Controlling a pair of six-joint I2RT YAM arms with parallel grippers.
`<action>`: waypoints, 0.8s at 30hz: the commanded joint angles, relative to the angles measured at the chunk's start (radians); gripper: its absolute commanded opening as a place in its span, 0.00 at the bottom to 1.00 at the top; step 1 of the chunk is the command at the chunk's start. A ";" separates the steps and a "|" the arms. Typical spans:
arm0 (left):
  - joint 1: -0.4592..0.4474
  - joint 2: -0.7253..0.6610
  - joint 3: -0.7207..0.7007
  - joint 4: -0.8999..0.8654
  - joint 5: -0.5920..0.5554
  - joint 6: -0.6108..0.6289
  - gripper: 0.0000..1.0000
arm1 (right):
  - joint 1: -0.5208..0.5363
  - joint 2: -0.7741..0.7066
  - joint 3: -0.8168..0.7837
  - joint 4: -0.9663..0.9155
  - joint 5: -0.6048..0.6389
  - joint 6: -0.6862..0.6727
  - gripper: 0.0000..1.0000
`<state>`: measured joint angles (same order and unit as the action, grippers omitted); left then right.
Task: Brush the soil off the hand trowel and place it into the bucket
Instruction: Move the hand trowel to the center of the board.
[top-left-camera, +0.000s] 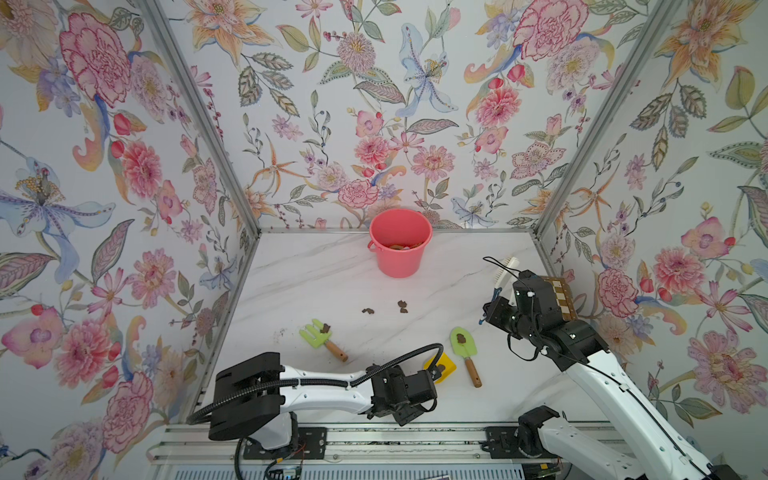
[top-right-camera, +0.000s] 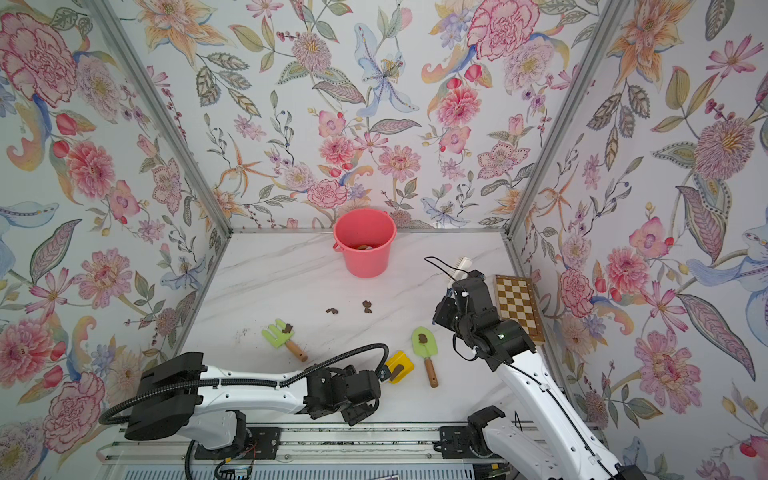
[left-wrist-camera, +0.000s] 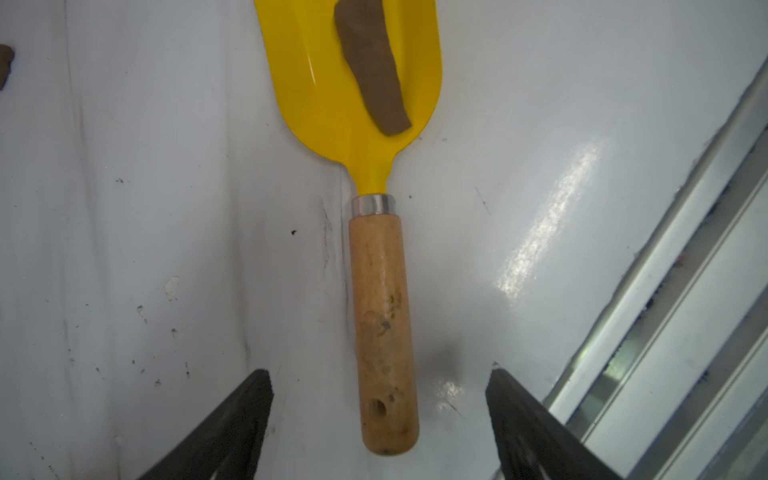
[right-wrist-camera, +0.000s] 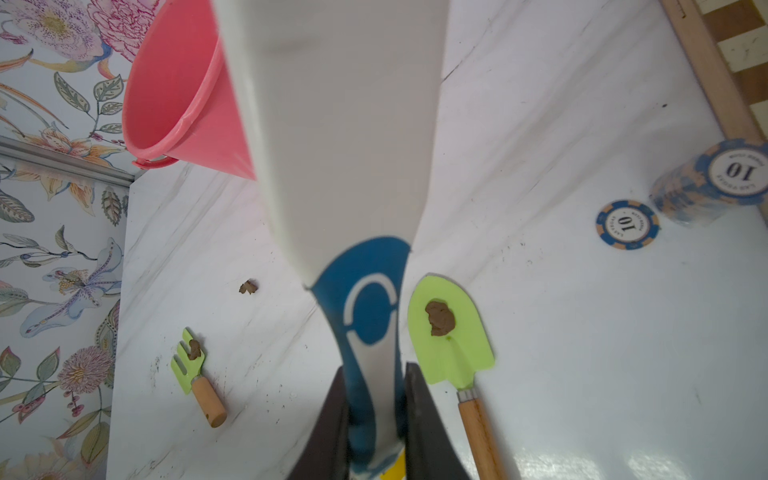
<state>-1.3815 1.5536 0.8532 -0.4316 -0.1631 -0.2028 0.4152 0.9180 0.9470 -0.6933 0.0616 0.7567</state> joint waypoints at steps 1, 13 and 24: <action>-0.007 0.052 -0.015 0.046 0.007 0.014 0.82 | -0.001 0.003 0.007 -0.007 0.016 0.000 0.06; 0.042 0.139 -0.008 0.059 -0.040 -0.095 0.55 | -0.002 0.029 0.016 -0.008 0.011 -0.017 0.06; 0.208 0.092 -0.017 0.063 -0.034 -0.145 0.35 | -0.003 0.079 0.001 0.074 -0.024 -0.026 0.06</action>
<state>-1.2236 1.6508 0.8547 -0.3283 -0.1844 -0.3382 0.4152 0.9897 0.9478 -0.6678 0.0513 0.7444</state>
